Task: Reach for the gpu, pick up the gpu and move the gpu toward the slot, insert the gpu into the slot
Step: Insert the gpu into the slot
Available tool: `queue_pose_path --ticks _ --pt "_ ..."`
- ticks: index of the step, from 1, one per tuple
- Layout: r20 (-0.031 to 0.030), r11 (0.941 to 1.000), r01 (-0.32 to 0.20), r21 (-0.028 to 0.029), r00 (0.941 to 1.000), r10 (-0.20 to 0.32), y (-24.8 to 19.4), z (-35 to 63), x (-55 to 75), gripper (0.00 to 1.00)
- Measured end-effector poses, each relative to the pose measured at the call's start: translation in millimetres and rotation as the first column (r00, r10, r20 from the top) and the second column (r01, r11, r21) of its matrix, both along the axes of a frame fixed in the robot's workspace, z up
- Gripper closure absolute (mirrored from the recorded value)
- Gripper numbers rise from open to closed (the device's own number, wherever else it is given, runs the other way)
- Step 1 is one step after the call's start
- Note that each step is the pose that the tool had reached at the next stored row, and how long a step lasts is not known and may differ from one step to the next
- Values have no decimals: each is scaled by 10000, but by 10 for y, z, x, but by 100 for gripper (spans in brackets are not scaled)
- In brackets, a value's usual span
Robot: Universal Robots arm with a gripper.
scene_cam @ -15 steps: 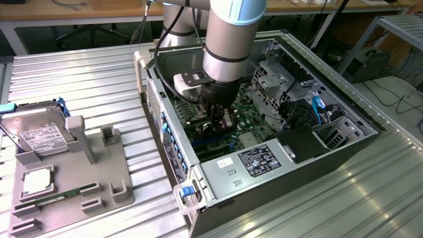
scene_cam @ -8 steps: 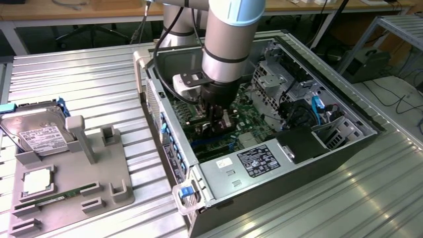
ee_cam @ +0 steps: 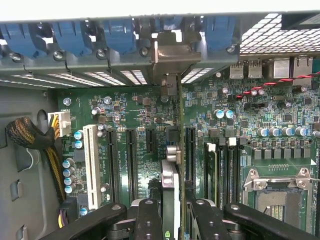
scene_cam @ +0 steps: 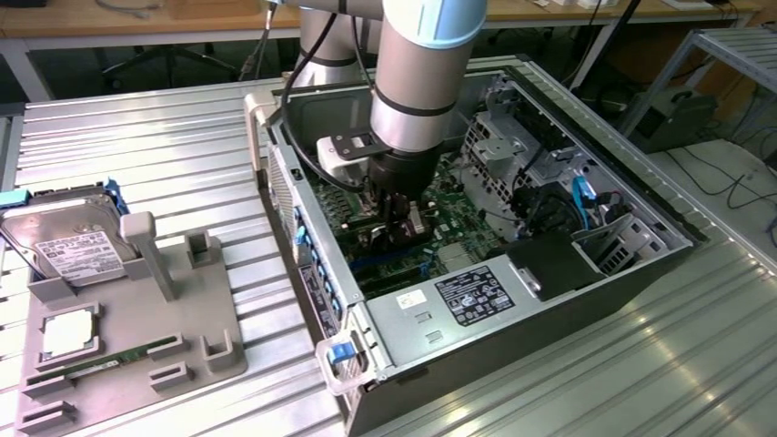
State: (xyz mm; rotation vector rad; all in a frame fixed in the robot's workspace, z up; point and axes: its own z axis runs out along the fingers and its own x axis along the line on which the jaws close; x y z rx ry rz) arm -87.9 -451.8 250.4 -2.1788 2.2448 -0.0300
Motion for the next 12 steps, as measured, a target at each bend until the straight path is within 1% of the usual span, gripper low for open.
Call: queue_pose_path --ticks 12 --pt "0 10000 -1 0 10000 1 0 0 0 73"
